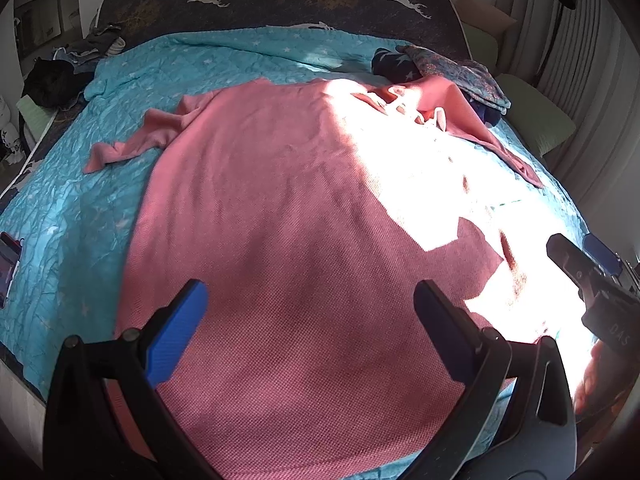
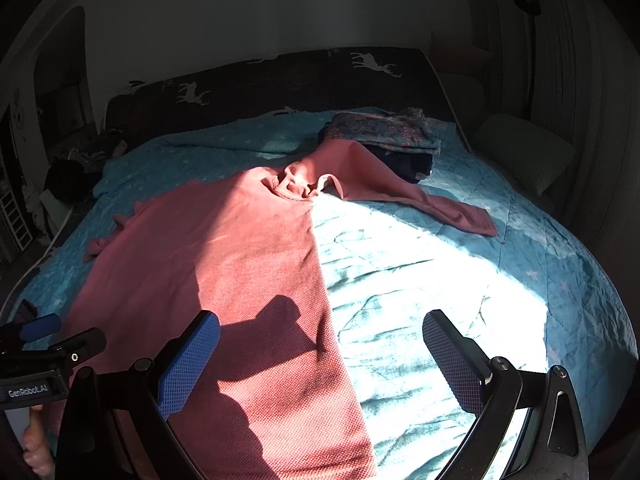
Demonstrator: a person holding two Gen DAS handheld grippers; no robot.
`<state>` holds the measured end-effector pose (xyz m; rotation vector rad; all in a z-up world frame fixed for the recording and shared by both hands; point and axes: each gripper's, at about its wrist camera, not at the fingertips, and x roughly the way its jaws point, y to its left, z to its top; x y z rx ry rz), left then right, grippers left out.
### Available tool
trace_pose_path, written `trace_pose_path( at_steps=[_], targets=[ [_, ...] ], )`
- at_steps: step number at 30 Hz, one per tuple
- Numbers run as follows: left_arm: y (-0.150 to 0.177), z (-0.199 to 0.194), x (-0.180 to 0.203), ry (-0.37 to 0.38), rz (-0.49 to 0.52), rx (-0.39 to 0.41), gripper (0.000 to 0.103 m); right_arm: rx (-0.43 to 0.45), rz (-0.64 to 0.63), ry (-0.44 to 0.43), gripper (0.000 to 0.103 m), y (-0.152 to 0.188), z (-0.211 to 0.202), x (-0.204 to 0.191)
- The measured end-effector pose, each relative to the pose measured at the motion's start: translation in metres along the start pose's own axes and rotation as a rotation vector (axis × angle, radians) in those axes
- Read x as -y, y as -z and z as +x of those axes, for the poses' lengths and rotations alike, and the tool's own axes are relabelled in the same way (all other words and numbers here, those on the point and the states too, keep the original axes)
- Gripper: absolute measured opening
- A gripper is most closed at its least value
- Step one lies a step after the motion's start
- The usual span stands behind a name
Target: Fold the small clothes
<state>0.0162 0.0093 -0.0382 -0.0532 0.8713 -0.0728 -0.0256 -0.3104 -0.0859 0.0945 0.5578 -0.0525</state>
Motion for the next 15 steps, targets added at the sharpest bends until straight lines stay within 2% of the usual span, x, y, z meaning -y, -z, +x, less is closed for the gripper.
trace_pose_path(
  at_steps=[9, 15],
  targets=[
    [-0.003, 0.002, -0.009, 0.004, -0.013, 0.003, 0.102, 0.006, -0.064, 0.020, 0.103, -0.001, 0.002, -0.011],
    [-0.023, 0.001, -0.067, 0.056, -0.159, 0.040, 0.102, -0.012, -0.115, -0.020, 0.103, -0.005, 0.008, -0.024]
  ],
)
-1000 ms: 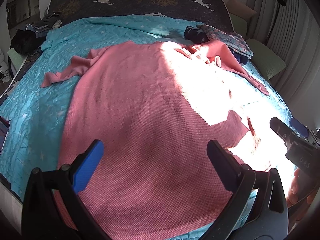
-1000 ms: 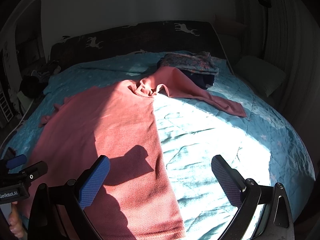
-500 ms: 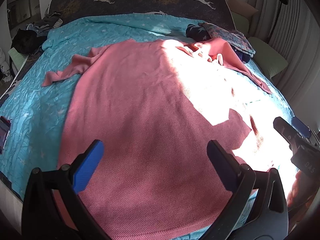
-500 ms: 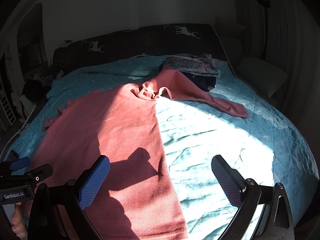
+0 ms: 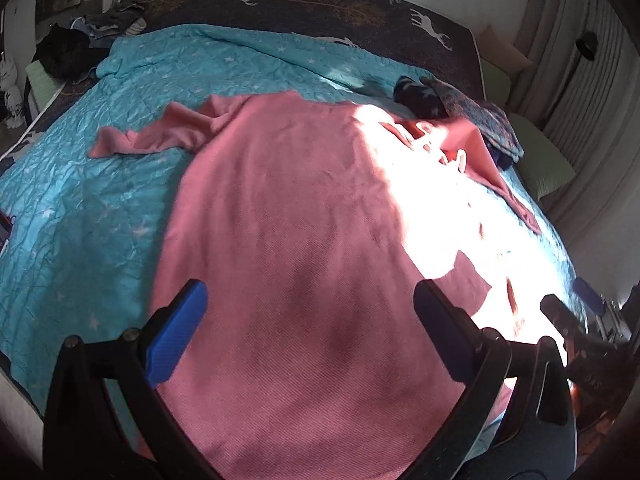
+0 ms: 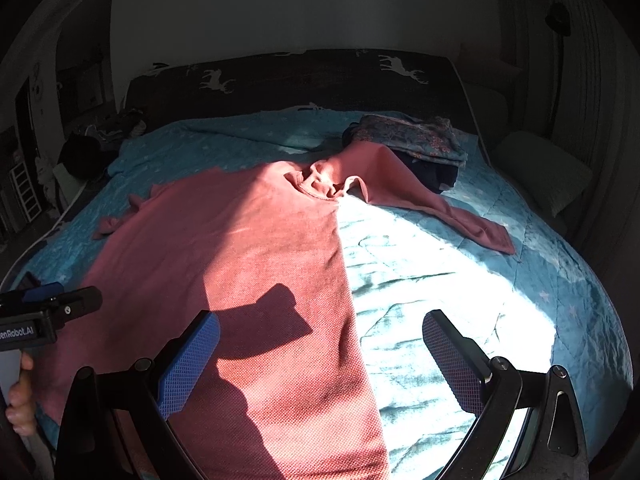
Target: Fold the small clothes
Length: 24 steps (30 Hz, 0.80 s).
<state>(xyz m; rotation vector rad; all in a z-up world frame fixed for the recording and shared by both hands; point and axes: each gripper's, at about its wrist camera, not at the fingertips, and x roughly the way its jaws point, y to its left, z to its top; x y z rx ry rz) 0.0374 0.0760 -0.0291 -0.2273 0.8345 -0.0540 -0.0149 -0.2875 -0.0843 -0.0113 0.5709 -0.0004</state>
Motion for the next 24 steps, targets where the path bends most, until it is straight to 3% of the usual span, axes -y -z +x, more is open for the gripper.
trace_pose_path(
  at_steps=[2, 7, 10, 14, 19, 21, 24],
  targets=[
    [-0.014, 0.003, -0.031, -0.008, -0.074, 0.003, 0.102, -0.012, -0.016, -0.021, 0.100, -0.002, 0.005, -0.005],
    [-0.045, 0.023, -0.119, -0.074, -0.289, 0.032, 0.102, -0.065, -0.037, -0.092, 0.079, -0.010, 0.023, -0.018],
    [-0.061, 0.049, -0.174, -0.109, -0.406, 0.005, 0.100, -0.096, -0.060, -0.123, 0.074, -0.015, 0.036, -0.029],
    [-0.078, 0.093, -0.243, -0.056, -0.610, -0.061, 0.092, -0.109, -0.092, -0.130, 0.075, -0.022, 0.054, -0.041],
    [-0.096, 0.165, -0.301, 0.111, -0.874, -0.141, 0.079, -0.116, -0.119, -0.109, 0.075, -0.034, 0.081, -0.050],
    [-0.103, 0.190, -0.311, 0.123, -0.938, -0.174, 0.077, -0.124, -0.118, -0.105, 0.075, -0.041, 0.094, -0.051],
    [-0.121, 0.208, -0.323, 0.097, -0.982, -0.137, 0.075, -0.136, -0.106, -0.110, 0.075, -0.051, 0.113, -0.052]
  ],
)
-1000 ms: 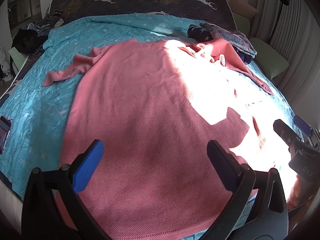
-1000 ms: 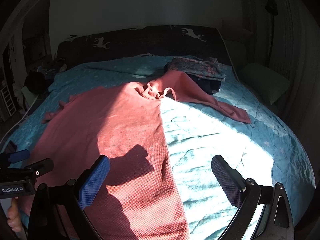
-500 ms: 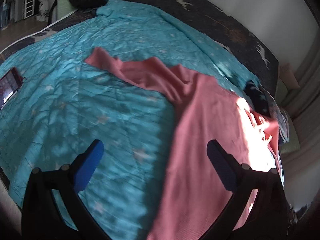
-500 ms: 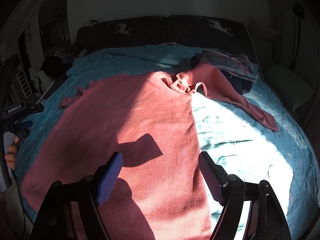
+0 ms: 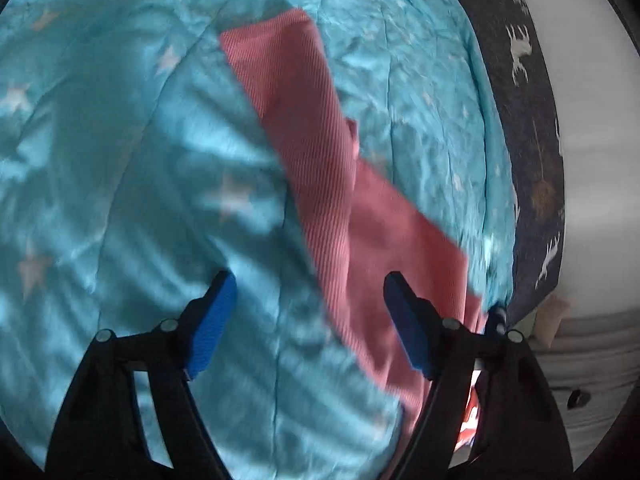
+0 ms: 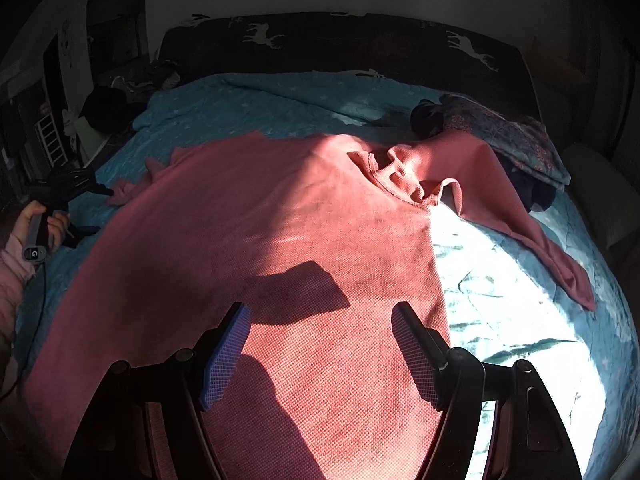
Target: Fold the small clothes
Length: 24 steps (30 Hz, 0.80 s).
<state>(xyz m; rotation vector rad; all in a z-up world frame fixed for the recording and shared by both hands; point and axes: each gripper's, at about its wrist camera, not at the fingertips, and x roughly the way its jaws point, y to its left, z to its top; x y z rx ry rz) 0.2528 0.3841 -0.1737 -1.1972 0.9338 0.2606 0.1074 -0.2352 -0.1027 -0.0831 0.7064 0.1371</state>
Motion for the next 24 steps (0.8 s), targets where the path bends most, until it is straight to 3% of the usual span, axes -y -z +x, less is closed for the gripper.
trace_pose_path(
  at_steps=[2, 3, 4, 6, 8, 12, 15, 18, 20, 22, 24],
  targets=[
    [-0.011, 0.003, 0.007, 0.021, -0.008, 0.024, 0.051, -0.002, -0.004, -0.005, 0.075, -0.008, 0.009, -0.001],
    [-0.017, 0.006, 0.009, 0.037, -0.007, 0.016, 0.019, -0.002, -0.012, -0.006, 0.075, -0.011, 0.013, -0.002],
    [-0.024, 0.009, 0.010, 0.056, -0.012, 0.004, 0.006, -0.002, -0.021, -0.008, 0.075, -0.014, 0.016, -0.003],
    [-0.037, 0.006, 0.016, 0.083, -0.022, 0.034, 0.006, -0.003, -0.042, -0.014, 0.075, -0.020, 0.024, -0.007],
    [-0.038, -0.004, 0.038, 0.065, 0.048, 0.091, 0.005, -0.001, -0.056, -0.029, 0.075, -0.027, 0.029, -0.011],
    [-0.009, -0.030, 0.119, 0.018, 0.353, 0.222, 0.005, 0.020, -0.052, -0.064, 0.075, -0.040, 0.033, -0.015],
    [0.060, -0.044, 0.199, 0.050, 0.690, 0.282, 0.005, 0.037, -0.004, -0.085, 0.075, -0.049, 0.032, -0.007],
    [0.170, -0.042, 0.260, 0.080, 1.105, 0.299, 0.006, 0.051, 0.083, -0.101, 0.076, -0.053, 0.030, 0.012],
    [0.251, -0.029, 0.274, 0.086, 1.380, 0.253, 0.006, 0.044, 0.150, -0.097, 0.076, -0.051, 0.028, 0.030],
    [0.316, -0.009, 0.269, 0.079, 1.587, 0.169, 0.010, 0.025, 0.213, -0.087, 0.076, -0.045, 0.028, 0.048],
    [0.367, 0.009, 0.247, 0.018, 1.762, 0.138, 0.013, 0.000, 0.259, -0.081, 0.076, -0.038, 0.027, 0.065]
  ],
)
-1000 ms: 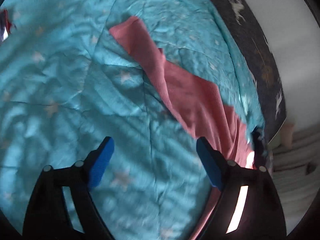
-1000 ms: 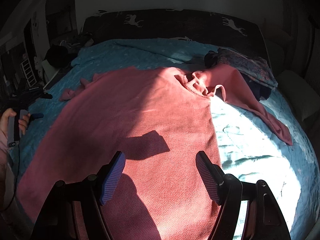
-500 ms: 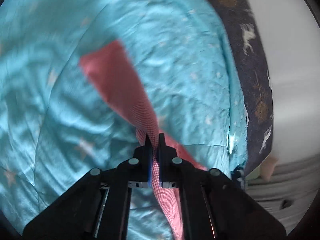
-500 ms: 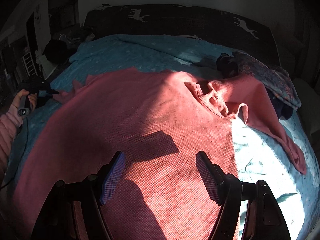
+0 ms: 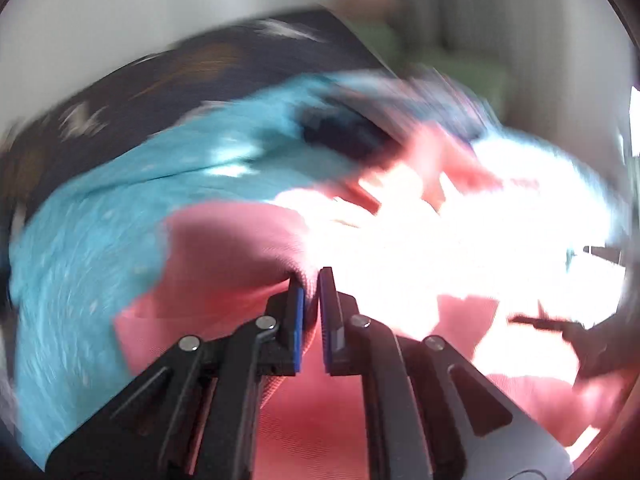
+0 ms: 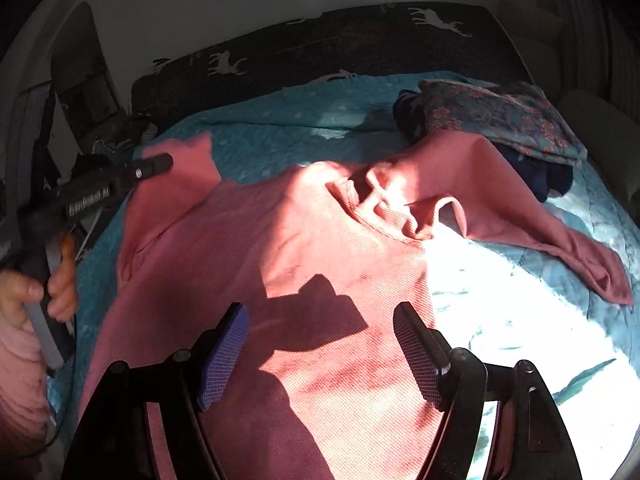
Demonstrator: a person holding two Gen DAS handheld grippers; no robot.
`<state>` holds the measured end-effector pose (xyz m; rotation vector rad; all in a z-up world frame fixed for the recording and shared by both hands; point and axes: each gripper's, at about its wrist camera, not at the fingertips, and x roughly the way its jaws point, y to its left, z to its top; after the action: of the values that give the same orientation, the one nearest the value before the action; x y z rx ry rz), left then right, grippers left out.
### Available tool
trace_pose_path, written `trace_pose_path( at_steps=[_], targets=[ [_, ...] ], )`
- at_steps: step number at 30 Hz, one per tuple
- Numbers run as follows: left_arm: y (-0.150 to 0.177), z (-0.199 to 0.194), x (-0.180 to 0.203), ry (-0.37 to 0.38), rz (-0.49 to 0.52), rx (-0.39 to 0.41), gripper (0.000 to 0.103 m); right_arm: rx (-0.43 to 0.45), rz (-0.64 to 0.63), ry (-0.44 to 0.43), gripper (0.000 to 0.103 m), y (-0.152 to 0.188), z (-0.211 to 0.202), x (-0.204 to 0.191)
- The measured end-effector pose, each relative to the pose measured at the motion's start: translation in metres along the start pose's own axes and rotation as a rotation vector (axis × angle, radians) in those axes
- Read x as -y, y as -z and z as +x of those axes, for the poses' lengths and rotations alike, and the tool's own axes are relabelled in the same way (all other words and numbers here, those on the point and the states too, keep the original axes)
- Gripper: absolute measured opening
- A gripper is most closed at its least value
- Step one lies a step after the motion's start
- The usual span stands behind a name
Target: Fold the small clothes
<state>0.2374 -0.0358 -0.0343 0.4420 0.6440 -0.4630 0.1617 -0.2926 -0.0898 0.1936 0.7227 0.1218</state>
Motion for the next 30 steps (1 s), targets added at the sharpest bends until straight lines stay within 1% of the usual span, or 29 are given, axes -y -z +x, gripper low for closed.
trace_pose_path(
  at_steps=[1, 2, 4, 5, 7, 8, 9, 10, 12, 14, 15, 17, 19, 20, 21, 23, 25, 28, 30],
  targets=[
    [0.010, 0.006, 0.024, -0.033, 0.096, -0.022, 0.020, -0.010, 0.014, 0.006, 0.076, 0.002, -0.001, 0.008],
    [0.018, 0.007, 0.042, -0.065, 0.167, -0.035, 0.025, -0.017, 0.022, 0.015, 0.076, 0.005, -0.003, 0.014],
    [0.028, 0.003, 0.063, -0.100, 0.239, -0.038, 0.039, -0.026, 0.027, 0.038, 0.076, 0.009, -0.006, 0.025],
    [0.031, -0.004, 0.067, -0.099, 0.248, -0.033, 0.042, -0.030, 0.028, 0.042, 0.076, 0.010, -0.007, 0.028],
    [0.033, -0.020, 0.065, -0.112, 0.236, -0.010, 0.055, -0.036, 0.040, 0.037, 0.076, 0.012, -0.008, 0.035],
    [0.036, -0.030, 0.062, -0.142, 0.225, 0.011, 0.058, -0.037, 0.049, 0.027, 0.076, 0.012, -0.008, 0.037],
    [0.037, -0.036, 0.059, -0.184, 0.214, 0.031, 0.065, -0.039, 0.056, 0.010, 0.076, 0.010, -0.008, 0.038],
    [0.039, -0.042, 0.051, -0.229, 0.202, 0.042, 0.068, -0.042, 0.060, -0.011, 0.076, 0.009, -0.007, 0.037],
    [0.047, -0.048, 0.028, -0.316, 0.152, 0.027, 0.069, -0.043, 0.052, -0.062, 0.076, 0.001, -0.005, 0.034],
    [0.061, -0.048, -0.002, -0.383, 0.063, -0.034, 0.069, -0.048, 0.028, -0.112, 0.076, -0.010, 0.000, 0.028],
    [0.070, -0.043, -0.016, -0.410, 0.030, -0.067, 0.069, -0.057, 0.022, -0.135, 0.076, -0.016, 0.005, 0.025],
    [0.089, -0.034, -0.039, -0.493, -0.014, -0.150, 0.069, -0.085, 0.029, -0.183, 0.076, -0.026, 0.017, 0.021],
    [0.102, -0.021, -0.057, -0.545, -0.045, -0.208, 0.069, -0.116, 0.047, -0.246, 0.076, -0.035, 0.031, 0.017],
    [0.105, -0.015, -0.063, -0.558, -0.062, -0.231, 0.069, -0.129, 0.055, -0.272, 0.076, -0.039, 0.039, 0.016],
    [0.108, -0.011, -0.068, -0.558, -0.080, -0.243, 0.069, -0.144, 0.069, -0.279, 0.076, -0.043, 0.047, 0.015],
    [0.109, -0.003, -0.075, -0.560, -0.110, -0.253, 0.069, -0.163, 0.099, -0.280, 0.076, -0.050, 0.058, 0.012],
    [0.109, 0.005, -0.078, -0.593, -0.123, -0.261, 0.069, -0.160, 0.100, -0.257, 0.076, -0.056, 0.063, 0.001],
    [0.107, 0.016, -0.089, -0.618, -0.184, -0.270, 0.069, -0.116, 0.009, -0.159, 0.076, -0.062, 0.061, -0.032],
    [0.106, 0.019, -0.098, -0.619, -0.254, -0.269, 0.069, -0.083, -0.091, -0.046, 0.076, -0.064, 0.064, -0.065]
  ],
)
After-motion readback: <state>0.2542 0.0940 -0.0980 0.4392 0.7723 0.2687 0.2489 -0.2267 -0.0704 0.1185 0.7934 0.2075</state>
